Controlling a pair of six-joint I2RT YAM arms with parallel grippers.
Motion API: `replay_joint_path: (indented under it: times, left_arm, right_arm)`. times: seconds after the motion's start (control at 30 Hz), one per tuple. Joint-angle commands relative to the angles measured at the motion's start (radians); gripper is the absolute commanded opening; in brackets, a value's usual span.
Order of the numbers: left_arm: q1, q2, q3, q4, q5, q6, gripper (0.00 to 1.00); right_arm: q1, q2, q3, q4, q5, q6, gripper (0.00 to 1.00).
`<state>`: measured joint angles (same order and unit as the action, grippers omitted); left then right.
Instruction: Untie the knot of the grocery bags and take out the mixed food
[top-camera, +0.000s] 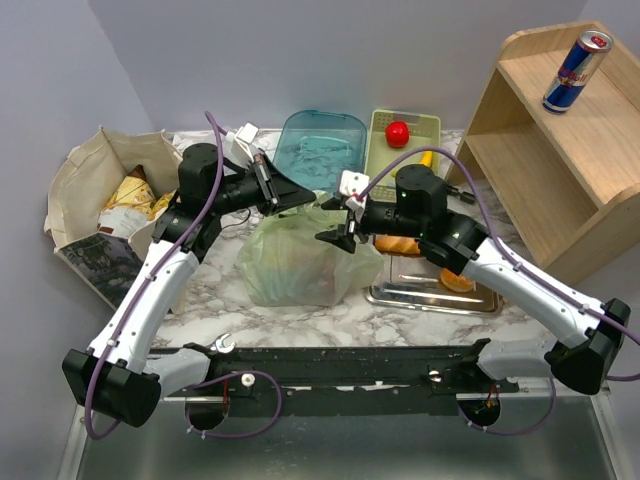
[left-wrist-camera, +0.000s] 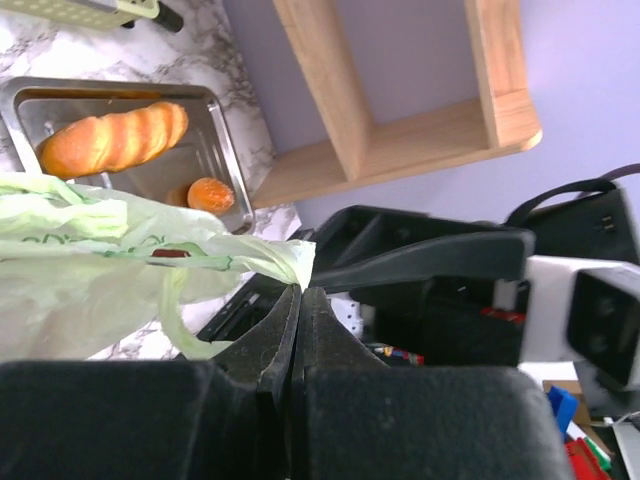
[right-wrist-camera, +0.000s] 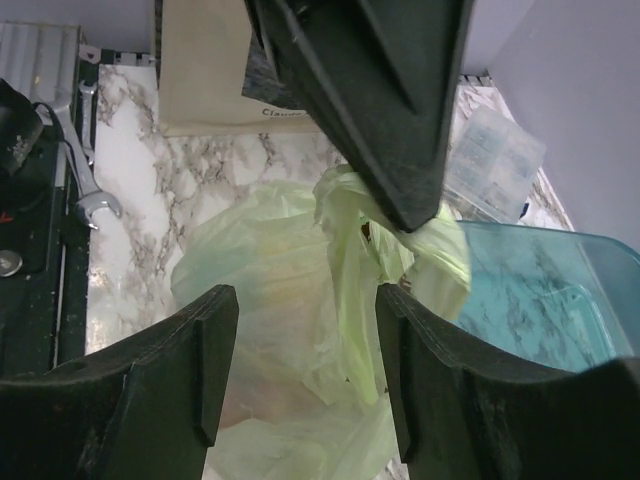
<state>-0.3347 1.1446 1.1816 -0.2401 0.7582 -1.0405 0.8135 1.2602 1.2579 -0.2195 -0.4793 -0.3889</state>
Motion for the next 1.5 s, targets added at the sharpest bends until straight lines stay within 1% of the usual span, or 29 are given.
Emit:
replay_joint_path:
  times: [0.0,0.23,0.37,0.4,0.43,0.47,0.5,0.53,0.57,0.6,0.63,0.67,0.7,0.73,0.8,0.83,0.87,0.93,0.97,1.0,1.03,1.07,1.17,1.2,1.33,1.4,1.47]
  left_arm:
    - [0.008,-0.003,0.06,0.048,-0.007,-0.075,0.0]
    - [0.008,-0.026,0.048,0.055,-0.013,-0.082,0.0]
    - [0.019,-0.043,0.04,0.052,-0.016,-0.087,0.0]
    - [0.029,-0.046,0.038,0.054,-0.017,-0.096,0.0]
    - [0.043,-0.046,0.039,0.058,-0.016,-0.103,0.01]
    - [0.058,-0.044,0.046,0.069,-0.012,-0.109,0.02]
    - [0.077,-0.039,0.055,0.077,-0.007,-0.111,0.02]
    - [0.095,-0.033,0.073,0.082,-0.006,-0.103,0.02]
    - [0.115,-0.027,0.091,0.082,-0.002,-0.086,0.03]
    - [0.132,-0.023,0.113,0.079,0.0,-0.057,0.07]
    - [0.157,-0.022,0.129,0.08,0.006,-0.024,0.18]
    - [0.182,-0.023,0.146,0.078,0.014,0.035,0.32]
    - [0.202,-0.027,0.16,0.062,0.019,0.1,0.38]
    - [0.223,-0.033,0.183,0.022,-0.001,0.232,0.44]
    - [0.237,-0.048,0.213,-0.101,-0.128,0.502,0.58]
    - [0.237,-0.061,0.199,-0.132,-0.187,0.629,0.62]
    - [0.238,-0.073,0.177,-0.14,-0.24,0.706,0.68]
    - [0.236,-0.083,0.133,-0.167,-0.276,0.876,0.78]
    - [0.23,-0.079,0.124,-0.196,-0.274,0.953,0.89]
    - [0.225,-0.069,0.12,-0.227,-0.26,1.001,0.96]
    - [0.212,-0.062,0.115,-0.252,-0.242,1.068,0.98]
    - [0.191,-0.055,0.106,-0.273,-0.259,1.122,0.99]
    - [0.096,-0.046,0.045,-0.269,-0.369,1.231,0.98]
    - [0.073,-0.041,0.029,-0.26,-0.385,1.257,0.99]
    - [0.004,0.003,-0.012,-0.265,-0.375,1.306,0.98]
    - [-0.01,0.038,-0.034,-0.235,-0.392,1.286,0.98]
    - [-0.016,0.081,-0.038,-0.181,-0.443,1.233,0.98]
  right_arm:
    - [0.026,0.058,-0.023,0.101,0.064,-0.038,0.66]
    - [0.032,0.171,0.028,0.26,0.087,-0.006,0.75]
    - [0.052,0.221,0.074,0.273,0.067,0.028,0.75]
    - [0.061,0.224,0.079,0.269,0.048,0.031,0.73]
    - [0.076,0.224,0.082,0.258,0.027,0.033,0.68]
    - [0.089,0.222,0.085,0.245,0.012,0.035,0.58]
    - [0.104,0.216,0.087,0.232,-0.006,0.04,0.45]
    - [0.114,0.209,0.089,0.222,-0.016,0.048,0.26]
    - [0.122,0.197,0.09,0.221,-0.021,0.065,0.11]
    - [0.123,0.188,0.092,0.221,-0.015,0.088,0.01]
    - [0.123,0.175,0.094,0.221,0.006,0.131,0.01]
    - [0.123,0.163,0.099,0.221,0.038,0.167,0.01]
    - [0.122,0.148,0.1,0.2,0.071,0.183,0.01]
    - [0.122,0.131,0.092,0.184,0.101,0.19,0.01]
    - [0.121,0.081,0.054,0.172,0.139,0.184,0.01]
    - [0.121,0.061,0.03,0.168,0.144,0.179,0.01]
    - [0.121,0.038,0.005,0.16,0.146,0.174,0.01]
    - [0.121,0.011,-0.029,0.133,0.146,0.17,0.01]
    - [0.121,0.003,-0.04,0.12,0.145,0.169,0.01]
    - [0.121,-0.004,-0.046,0.107,0.143,0.168,0.01]
    - [0.121,-0.011,-0.052,0.101,0.142,0.167,0.01]
    - [0.121,-0.015,-0.053,0.094,0.143,0.167,0.01]
    - [0.12,-0.026,-0.054,0.073,0.146,0.153,0.01]
    - [0.12,-0.031,-0.054,0.066,0.146,0.146,0.01]
    - [0.121,-0.056,-0.062,0.037,0.17,0.136,0.01]
    - [0.12,-0.068,-0.066,0.032,0.172,0.135,0.01]
    - [0.12,-0.071,-0.061,0.021,0.171,0.134,0.01]
